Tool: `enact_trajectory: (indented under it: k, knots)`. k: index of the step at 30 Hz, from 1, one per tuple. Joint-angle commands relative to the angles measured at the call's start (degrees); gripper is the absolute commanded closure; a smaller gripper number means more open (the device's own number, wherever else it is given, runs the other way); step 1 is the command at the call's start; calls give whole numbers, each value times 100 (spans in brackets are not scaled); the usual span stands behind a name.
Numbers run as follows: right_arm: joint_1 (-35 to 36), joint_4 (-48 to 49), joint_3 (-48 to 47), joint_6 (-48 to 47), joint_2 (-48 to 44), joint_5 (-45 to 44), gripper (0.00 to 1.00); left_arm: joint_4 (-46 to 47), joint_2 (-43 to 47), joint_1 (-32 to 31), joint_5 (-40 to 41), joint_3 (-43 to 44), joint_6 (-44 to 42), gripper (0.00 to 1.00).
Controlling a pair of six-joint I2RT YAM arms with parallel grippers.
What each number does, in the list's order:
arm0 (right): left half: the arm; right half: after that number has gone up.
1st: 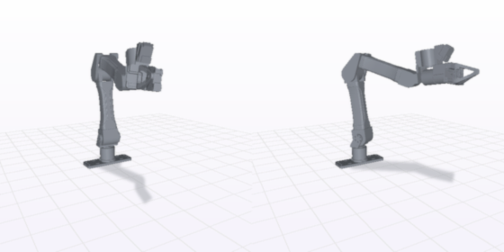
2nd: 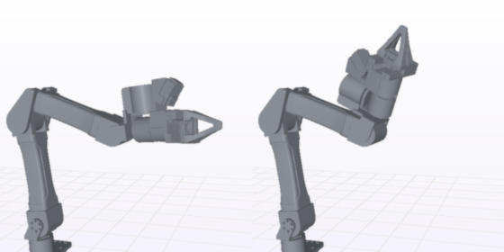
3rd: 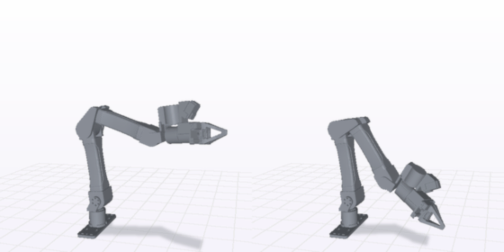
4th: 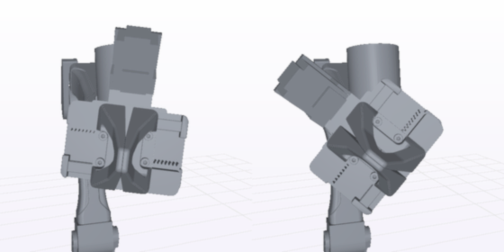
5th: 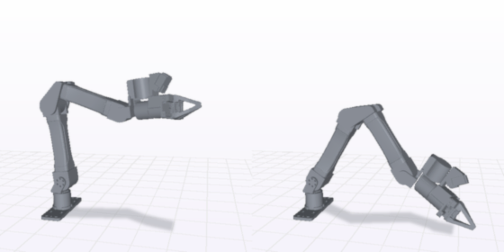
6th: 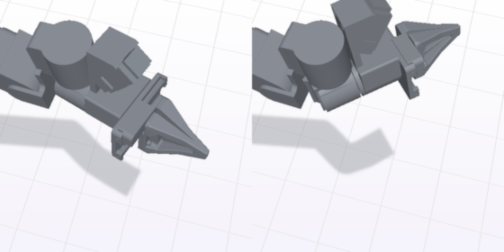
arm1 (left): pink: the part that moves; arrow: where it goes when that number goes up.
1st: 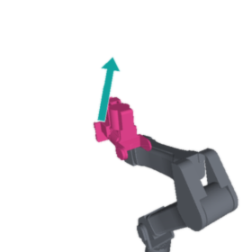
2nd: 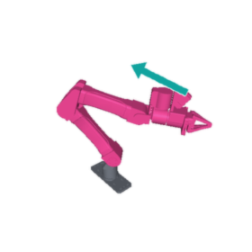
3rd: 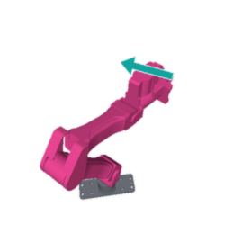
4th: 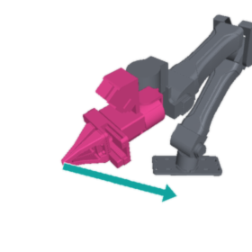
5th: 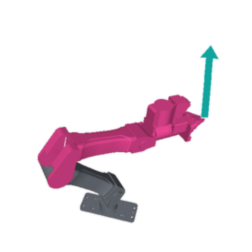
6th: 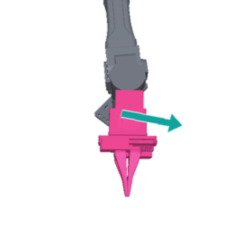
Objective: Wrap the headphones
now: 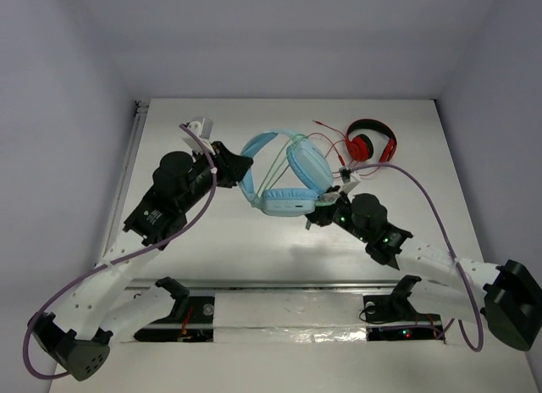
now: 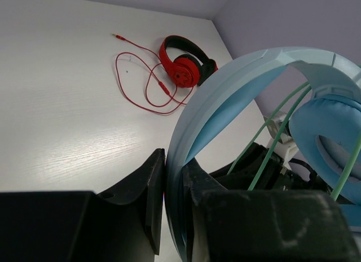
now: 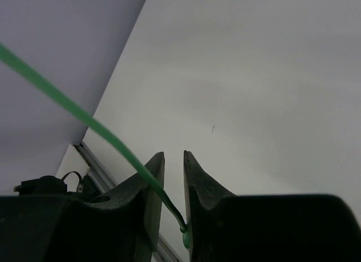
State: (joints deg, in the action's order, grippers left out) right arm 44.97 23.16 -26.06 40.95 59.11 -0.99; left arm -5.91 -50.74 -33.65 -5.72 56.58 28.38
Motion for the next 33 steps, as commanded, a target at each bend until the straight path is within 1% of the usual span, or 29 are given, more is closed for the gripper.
enact_trajectory:
  k: [1,4,5,7,8,12,14,15,17,18,19,21,22,24,25,26,27,29,30,31,33]
  knots:
    - [-23,5,31,71,-84,12,74,1171,231,25,272,-59,703,100]
    - [-23,-57,-13,97,-40,55,73,1382,275,25,290,-261,888,100]
    - [-23,-13,5,106,-31,56,83,1443,284,25,290,-348,915,100]
    - [-23,57,22,115,-5,230,99,1549,284,25,342,-419,985,100]
    - [-23,57,-4,106,39,275,100,1575,319,25,395,-480,1029,100]
    - [-23,145,-101,211,214,565,100,1926,477,25,922,-840,1397,100]
    - [-23,460,-57,378,302,714,100,2330,547,25,1177,-1190,1669,100]
    - [-23,575,-13,579,442,749,100,2505,556,25,1439,-1332,1984,100]
    - [151,970,22,773,618,750,100,2866,539,25,1888,-1674,2293,100]
    - [213,1111,57,1079,723,706,100,3207,530,-45,2342,-1807,2408,100]
    - [275,1573,84,1273,968,758,100,3367,495,-184,2573,-1912,2583,100]
    - [415,2138,119,1703,1250,951,100,3649,294,-308,3108,-2089,2637,100]
    - [468,2497,67,1836,1504,1039,100,3815,206,-309,3216,-2089,2664,100]
    - [556,2885,49,2196,1708,1110,100,4000,-23,-466,3557,-2089,2646,100]
    - [626,3349,110,2346,1813,1180,100,4167,-84,-467,3725,-2081,2603,100]
    - [627,3579,128,2478,2006,1224,100,4203,-198,-606,3927,-2054,2498,100]
    - [688,3956,154,2732,2103,1268,100,4308,-243,-608,4234,-2063,2479,100]
    - [759,4274,189,2953,2375,1277,98,4545,-392,-608,4403,-2159,2375,100]
    - [759,4450,224,3232,2464,1277,98,4599,-471,-660,4621,-2151,2339,100]
    - [820,4896,242,3374,2560,1347,97,4634,-541,-661,4719,-2151,2286,100]
    - [820,5329,312,3716,2876,1435,98,4660,-744,-713,4877,-2186,2242,100]
